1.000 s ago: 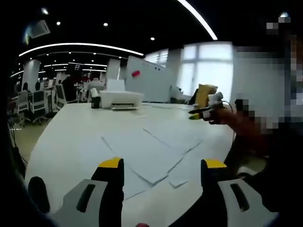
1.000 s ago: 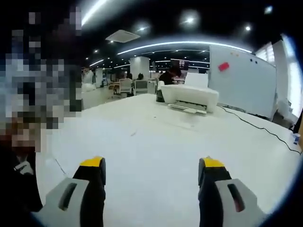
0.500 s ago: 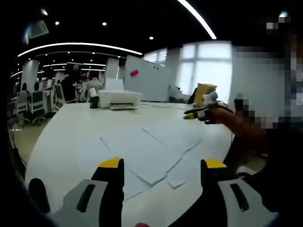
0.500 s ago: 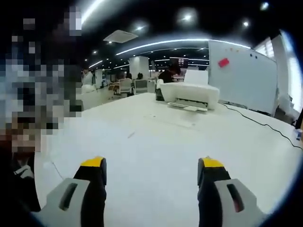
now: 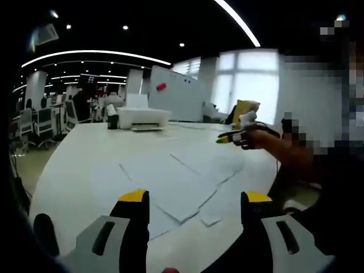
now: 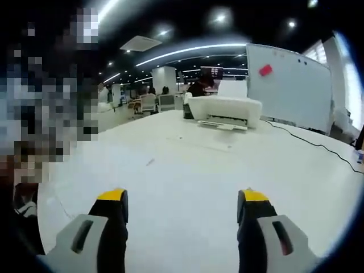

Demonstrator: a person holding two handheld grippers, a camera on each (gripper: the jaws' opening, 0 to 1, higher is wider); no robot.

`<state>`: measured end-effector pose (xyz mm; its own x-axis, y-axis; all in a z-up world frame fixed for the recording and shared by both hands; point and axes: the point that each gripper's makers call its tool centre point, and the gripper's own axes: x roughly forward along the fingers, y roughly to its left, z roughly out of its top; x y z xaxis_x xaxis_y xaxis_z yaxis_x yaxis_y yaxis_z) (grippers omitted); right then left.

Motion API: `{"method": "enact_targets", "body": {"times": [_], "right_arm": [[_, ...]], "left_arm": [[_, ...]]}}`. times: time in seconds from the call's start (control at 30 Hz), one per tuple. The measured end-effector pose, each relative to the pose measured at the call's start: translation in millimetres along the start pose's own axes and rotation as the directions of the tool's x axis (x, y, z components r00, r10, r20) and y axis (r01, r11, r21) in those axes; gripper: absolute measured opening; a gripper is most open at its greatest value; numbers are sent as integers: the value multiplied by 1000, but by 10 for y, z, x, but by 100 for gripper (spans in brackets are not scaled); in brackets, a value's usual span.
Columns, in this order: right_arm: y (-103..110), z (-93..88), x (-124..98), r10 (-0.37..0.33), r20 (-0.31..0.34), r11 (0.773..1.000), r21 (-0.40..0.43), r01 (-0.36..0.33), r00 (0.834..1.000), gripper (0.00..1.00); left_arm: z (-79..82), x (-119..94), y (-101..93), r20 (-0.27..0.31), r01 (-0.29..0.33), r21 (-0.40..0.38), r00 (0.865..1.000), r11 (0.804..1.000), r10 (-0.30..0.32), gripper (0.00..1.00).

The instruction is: Organize the stack of printing papers by aligning and flattening the scattered papers on the table

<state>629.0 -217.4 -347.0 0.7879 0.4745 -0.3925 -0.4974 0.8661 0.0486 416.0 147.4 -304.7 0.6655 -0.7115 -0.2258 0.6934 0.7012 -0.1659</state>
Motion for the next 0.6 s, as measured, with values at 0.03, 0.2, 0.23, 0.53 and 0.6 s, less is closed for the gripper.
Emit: {"method": "enact_targets", "body": {"times": [0.03,0.2,0.23,0.53,0.6], "right_arm": [[10,1,2,2,2,1000,-1,-2,1000,74],[-11,-6,54,1,4,1000,6,-1,1000,73],[-26,-12,69,1,1,1000,6,-1,1000,73],[-102,-53,167,-4,-15,1000,9,4,1000,72],[-124,-54,189,-5,-15,1000,9,5,1000,72]], "left_arm": [[2,0,1,1,0,0,1000,1000,0,68],[-3,6,-8,-1,2,0,1000,1000,-2,68],[-2,7,-8,-1,2,0,1000,1000,-2,68],[-4,10,-6,2,2,-3,1000,1000,-2,68],[-14,10,-2,0,2,-5,1000,1000,-2,68]]}}
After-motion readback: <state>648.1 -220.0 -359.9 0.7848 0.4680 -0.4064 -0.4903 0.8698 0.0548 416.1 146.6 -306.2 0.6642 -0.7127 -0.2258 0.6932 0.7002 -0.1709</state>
